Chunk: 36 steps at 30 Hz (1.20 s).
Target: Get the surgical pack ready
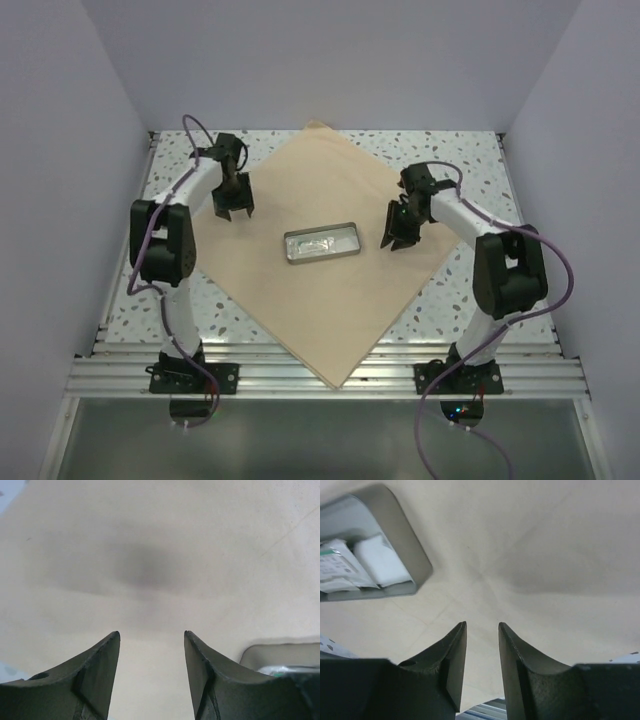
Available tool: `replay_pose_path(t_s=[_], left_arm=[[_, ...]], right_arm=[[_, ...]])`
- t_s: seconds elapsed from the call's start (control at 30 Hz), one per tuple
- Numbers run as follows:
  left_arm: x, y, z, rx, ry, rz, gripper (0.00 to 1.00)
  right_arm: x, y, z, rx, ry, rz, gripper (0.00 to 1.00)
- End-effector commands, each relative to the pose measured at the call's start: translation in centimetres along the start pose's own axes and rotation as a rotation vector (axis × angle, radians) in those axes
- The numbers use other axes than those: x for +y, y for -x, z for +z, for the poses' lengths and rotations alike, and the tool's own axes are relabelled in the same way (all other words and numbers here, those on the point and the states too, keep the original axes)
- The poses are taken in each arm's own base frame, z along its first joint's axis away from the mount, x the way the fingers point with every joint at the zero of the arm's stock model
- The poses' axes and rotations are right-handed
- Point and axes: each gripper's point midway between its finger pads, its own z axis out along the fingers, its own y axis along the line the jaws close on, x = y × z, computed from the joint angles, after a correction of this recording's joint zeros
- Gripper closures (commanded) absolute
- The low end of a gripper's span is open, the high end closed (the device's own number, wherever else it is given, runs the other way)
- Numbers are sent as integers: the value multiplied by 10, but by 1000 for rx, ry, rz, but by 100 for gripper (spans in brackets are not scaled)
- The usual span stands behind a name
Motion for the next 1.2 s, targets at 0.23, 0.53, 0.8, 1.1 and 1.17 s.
replay_pose_path(t_s=[0.23, 0.53, 0.8, 1.1, 1.17], left_arm=[[30, -40, -65, -162, -31, -9, 50], [26, -82, -58, -83, -102, -40, 66], [35, -78, -66, -95, -47, -37, 65], [38, -71, -76, -106, -24, -37, 61], [38, -67, -81, -122, -24, -36, 58]], right_arm=[[20, 41, 5, -38, -10, -103, 71], [48, 33, 29, -3, 22, -143, 74], [60, 30, 34, 12, 65, -157, 74], [34, 34, 9, -30, -80, -214, 70], [15, 39, -17, -109, -186, -247, 61]])
